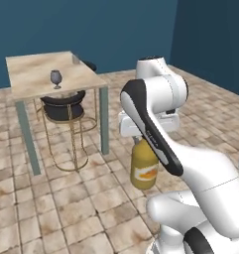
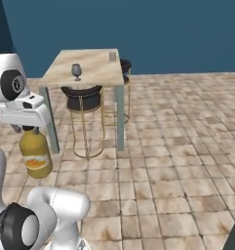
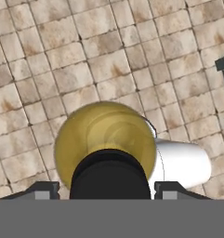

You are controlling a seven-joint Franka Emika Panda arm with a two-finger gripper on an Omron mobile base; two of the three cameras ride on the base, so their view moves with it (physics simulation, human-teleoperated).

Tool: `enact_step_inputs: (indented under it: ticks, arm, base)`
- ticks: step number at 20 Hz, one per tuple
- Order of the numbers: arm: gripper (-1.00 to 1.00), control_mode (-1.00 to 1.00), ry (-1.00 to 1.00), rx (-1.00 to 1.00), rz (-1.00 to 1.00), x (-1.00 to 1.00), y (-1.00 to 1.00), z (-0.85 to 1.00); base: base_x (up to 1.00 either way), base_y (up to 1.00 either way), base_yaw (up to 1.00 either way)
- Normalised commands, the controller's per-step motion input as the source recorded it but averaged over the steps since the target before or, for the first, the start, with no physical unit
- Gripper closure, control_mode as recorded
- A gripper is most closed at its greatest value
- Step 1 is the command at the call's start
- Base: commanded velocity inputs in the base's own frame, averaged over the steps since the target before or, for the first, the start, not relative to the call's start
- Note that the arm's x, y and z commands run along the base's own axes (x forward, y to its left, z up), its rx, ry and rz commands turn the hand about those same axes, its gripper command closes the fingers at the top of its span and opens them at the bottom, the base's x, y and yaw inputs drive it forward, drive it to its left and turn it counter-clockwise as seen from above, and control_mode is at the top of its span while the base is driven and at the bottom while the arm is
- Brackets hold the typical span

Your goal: There is a wine glass and glass cup on the dining counter. Place the wine bottle next to the wine glass and the juice bottle next to the glass cup.

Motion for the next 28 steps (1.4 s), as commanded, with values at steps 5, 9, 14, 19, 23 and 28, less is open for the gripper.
enact_step_inputs:
  ticks: [5,9,14,19,23,28]
  arm:
    - [1.00,1.00,0.00,0.00,0.00,0.00,0.00,0.00]
    - [1.00,1.00,0.00,0.00,0.00,0.00,0.00,0.00]
    - [1.00,1.00,0.00,0.00,0.00,0.00,0.00,0.00]
    - [1.00,1.00,0.00,0.00,0.00,0.00,0.00,0.00]
    - [1.00,1.00,0.00,0.00,0.00,0.00,0.00,0.00]
    - [1.00,1.00,0.00,0.00,0.00,0.00,0.00,0.00]
  base:
    - [0.84,-0.34,0.01]
    - [0.83,-0.35,0.00]
    - [0.79,-0.38,0.00]
    - [0.77,-0.40,0.00]
    - [0.76,-0.41,0.00]
    - [0.76,-0.41,0.00]
